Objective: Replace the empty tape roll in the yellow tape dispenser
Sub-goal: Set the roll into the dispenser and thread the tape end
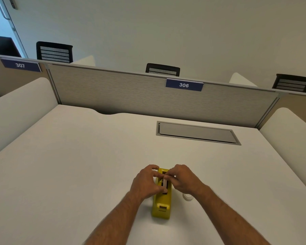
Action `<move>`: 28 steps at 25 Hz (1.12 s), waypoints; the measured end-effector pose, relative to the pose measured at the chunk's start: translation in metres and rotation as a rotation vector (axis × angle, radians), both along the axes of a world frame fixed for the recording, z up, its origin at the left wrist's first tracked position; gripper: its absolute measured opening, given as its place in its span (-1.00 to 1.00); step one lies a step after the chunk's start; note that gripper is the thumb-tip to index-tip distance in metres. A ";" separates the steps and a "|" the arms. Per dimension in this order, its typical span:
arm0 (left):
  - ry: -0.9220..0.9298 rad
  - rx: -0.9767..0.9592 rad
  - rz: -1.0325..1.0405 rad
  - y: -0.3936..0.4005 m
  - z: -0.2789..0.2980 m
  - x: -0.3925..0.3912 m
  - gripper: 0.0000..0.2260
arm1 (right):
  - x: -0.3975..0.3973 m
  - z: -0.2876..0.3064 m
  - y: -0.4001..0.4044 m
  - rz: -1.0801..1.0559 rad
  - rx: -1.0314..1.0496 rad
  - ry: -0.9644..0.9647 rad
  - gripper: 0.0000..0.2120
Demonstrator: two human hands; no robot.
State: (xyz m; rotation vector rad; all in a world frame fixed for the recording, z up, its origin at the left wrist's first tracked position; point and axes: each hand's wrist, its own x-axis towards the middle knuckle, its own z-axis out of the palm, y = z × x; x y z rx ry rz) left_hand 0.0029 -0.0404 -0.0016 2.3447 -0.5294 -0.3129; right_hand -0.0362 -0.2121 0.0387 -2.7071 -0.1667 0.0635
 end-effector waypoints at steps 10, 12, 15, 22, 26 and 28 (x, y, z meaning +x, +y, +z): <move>0.023 -0.006 0.005 -0.001 -0.001 0.002 -0.45 | -0.008 0.003 0.009 -0.059 -0.008 -0.033 -0.89; 0.025 -0.008 0.007 -0.001 -0.001 0.002 -0.46 | -0.011 0.002 0.012 -0.073 -0.018 -0.056 -0.89; 0.024 -0.008 0.010 -0.001 -0.001 0.002 -0.46 | -0.015 0.000 0.014 -0.077 -0.037 -0.071 -0.88; 0.021 -0.028 0.015 -0.001 0.000 0.002 -0.47 | -0.012 0.001 0.016 -0.038 -0.113 -0.076 -0.87; 0.013 -0.025 0.001 0.000 -0.001 0.002 -0.44 | -0.011 0.001 0.007 -0.051 -0.034 -0.054 -0.77; 0.009 -0.027 0.000 0.000 -0.001 0.002 -0.44 | -0.011 0.000 0.004 -0.043 -0.040 -0.046 -0.73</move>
